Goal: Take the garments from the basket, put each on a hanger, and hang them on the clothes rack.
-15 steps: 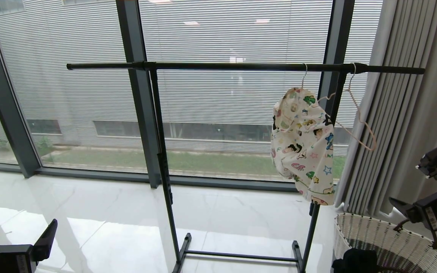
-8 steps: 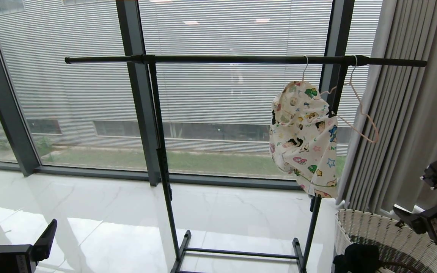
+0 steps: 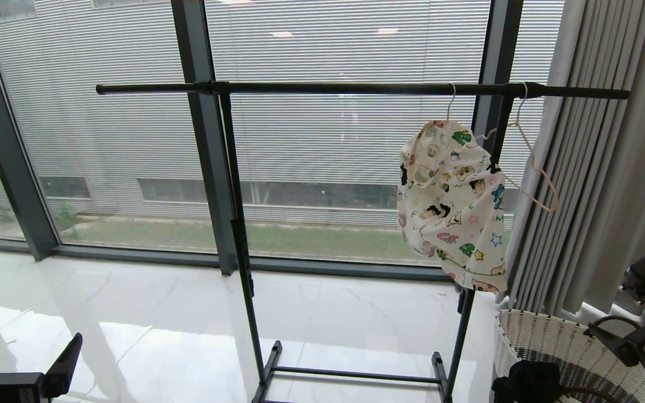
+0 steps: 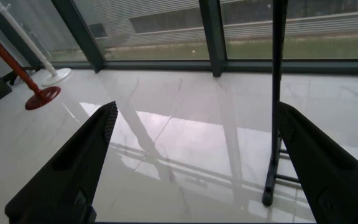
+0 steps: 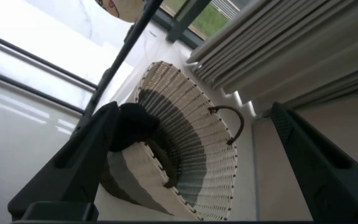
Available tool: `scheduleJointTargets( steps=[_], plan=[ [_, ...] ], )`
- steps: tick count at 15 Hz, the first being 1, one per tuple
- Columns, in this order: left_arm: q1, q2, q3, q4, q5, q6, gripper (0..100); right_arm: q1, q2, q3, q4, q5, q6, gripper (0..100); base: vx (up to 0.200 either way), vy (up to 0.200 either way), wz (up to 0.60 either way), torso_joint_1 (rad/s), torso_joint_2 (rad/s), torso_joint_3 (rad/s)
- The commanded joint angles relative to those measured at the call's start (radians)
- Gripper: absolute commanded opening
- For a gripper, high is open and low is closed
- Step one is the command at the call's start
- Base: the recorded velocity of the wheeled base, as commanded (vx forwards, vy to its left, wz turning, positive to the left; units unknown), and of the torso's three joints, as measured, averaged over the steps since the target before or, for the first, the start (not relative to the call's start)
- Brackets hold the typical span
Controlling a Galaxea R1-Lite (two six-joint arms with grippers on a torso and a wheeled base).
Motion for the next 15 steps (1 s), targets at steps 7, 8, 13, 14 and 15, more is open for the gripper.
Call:
scheduleJointTargets(
  steps=[7,8,13,14,15],
  plan=[
    [-0.001,-0.193,0.0,0.179,-0.029,-0.001,100,-0.009,-0.018,0.022,0.0,0.005,-0.026,100,0.029,-0.171,0.0,0.002,0.01,0.001],
    [-0.001,-0.195,-0.002,0.179,-0.029,-0.002,100,-0.007,-0.014,0.022,0.0,0.009,-0.032,100,0.0,0.0,0.0,0.0,0.0,0.0],
    [-0.001,-0.191,-0.023,0.179,-0.029,-0.002,100,0.004,0.044,0.024,0.002,0.088,-0.082,100,0.0,0.0,0.0,0.0,0.0,0.0],
    [-0.001,-0.184,-0.043,0.179,-0.029,-0.002,100,0.004,0.069,0.024,0.003,0.117,-0.105,100,0.0,0.0,0.0,0.0,0.0,0.0],
    [-0.001,-0.162,-0.066,0.179,-0.029,-0.005,100,0.004,0.107,0.024,0.003,0.137,-0.128,100,0.0,0.0,0.0,0.0,0.0,0.0]
  ],
)
